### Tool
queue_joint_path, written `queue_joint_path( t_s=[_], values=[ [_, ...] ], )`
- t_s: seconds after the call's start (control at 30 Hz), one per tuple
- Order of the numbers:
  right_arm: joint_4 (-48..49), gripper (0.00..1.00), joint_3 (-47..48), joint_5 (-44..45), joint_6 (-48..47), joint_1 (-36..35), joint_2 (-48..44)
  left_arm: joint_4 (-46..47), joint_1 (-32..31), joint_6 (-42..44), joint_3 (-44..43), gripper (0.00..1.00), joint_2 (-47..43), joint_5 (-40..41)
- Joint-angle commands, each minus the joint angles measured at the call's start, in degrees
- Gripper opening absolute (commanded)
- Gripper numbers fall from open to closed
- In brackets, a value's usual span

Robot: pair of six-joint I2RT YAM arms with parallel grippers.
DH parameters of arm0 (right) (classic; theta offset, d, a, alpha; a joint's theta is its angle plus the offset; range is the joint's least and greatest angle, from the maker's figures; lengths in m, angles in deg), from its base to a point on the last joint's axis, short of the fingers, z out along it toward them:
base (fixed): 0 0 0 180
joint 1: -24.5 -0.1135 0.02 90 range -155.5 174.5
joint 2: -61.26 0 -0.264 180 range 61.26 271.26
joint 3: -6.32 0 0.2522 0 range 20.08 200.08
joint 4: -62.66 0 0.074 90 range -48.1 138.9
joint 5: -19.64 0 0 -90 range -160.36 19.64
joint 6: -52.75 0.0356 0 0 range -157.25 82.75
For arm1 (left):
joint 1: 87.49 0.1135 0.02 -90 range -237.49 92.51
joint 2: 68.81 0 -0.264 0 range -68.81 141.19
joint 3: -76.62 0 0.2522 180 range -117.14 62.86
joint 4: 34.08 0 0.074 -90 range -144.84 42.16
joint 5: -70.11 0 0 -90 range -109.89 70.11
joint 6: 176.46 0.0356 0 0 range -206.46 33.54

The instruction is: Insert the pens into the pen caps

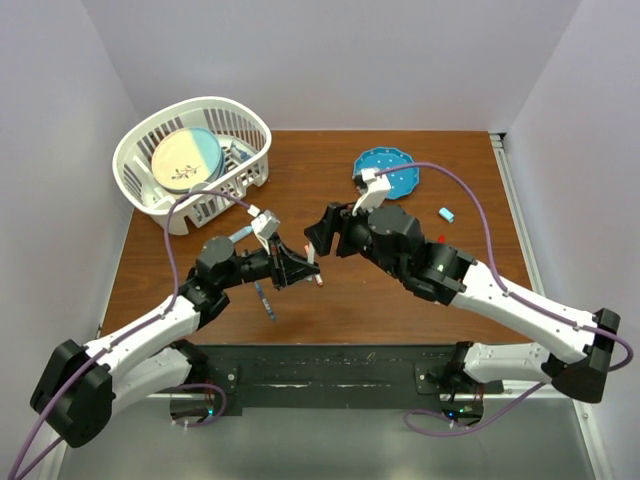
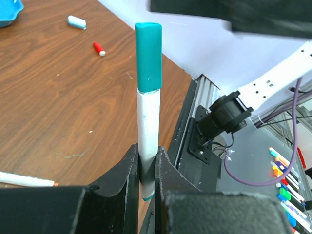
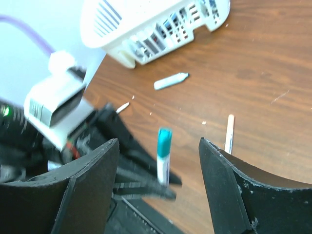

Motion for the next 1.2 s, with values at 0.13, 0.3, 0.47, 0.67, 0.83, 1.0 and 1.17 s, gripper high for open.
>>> queue_joint_path(
  t_s=[0.13, 0.3, 0.47, 0.67, 0.83, 1.0, 1.17],
  values=[
    [-0.73, 0.60, 6.16, -1.55, -3.55, 1.02, 4.33, 5.01, -0.04, -0.69, 1.02, 0.00, -2.00, -3.34],
    [1.91, 0.53, 4.76, -4.63, -2.67, 0.93, 5.13, 5.98, -0.04, -1.04, 0.84, 0.00, -1.38, -3.78],
    [3.31, 0.40, 2.73, -5.51, -1.44, 0.93, 5.39, 6.25, -0.04, -1.13, 0.76, 0.00, -1.21, -3.61],
    [4.11, 0.00, -0.34, -8.93, -1.09, 0.93, 5.48, 6.77, 0.05, -1.57, 0.23, 0.00, -1.21, -1.94],
    [5.78, 0.00, -6.40, -16.66, -0.30, 0.93, 4.86, 7.21, 0.14, 0.09, -1.70, 0.00, -1.21, 2.45],
    [5.60, 0.00, -9.57, -24.14, 1.63, 0.84, 5.48, 8.09, 0.49, 1.50, -3.72, 0.00, 1.42, 4.39],
    [6.39, 0.00, -14.22, -28.27, 4.45, 0.40, 5.13, 12.89, 3.37, 0.29, -4.00, 0.00, 5.20, 2.56]
  ],
)
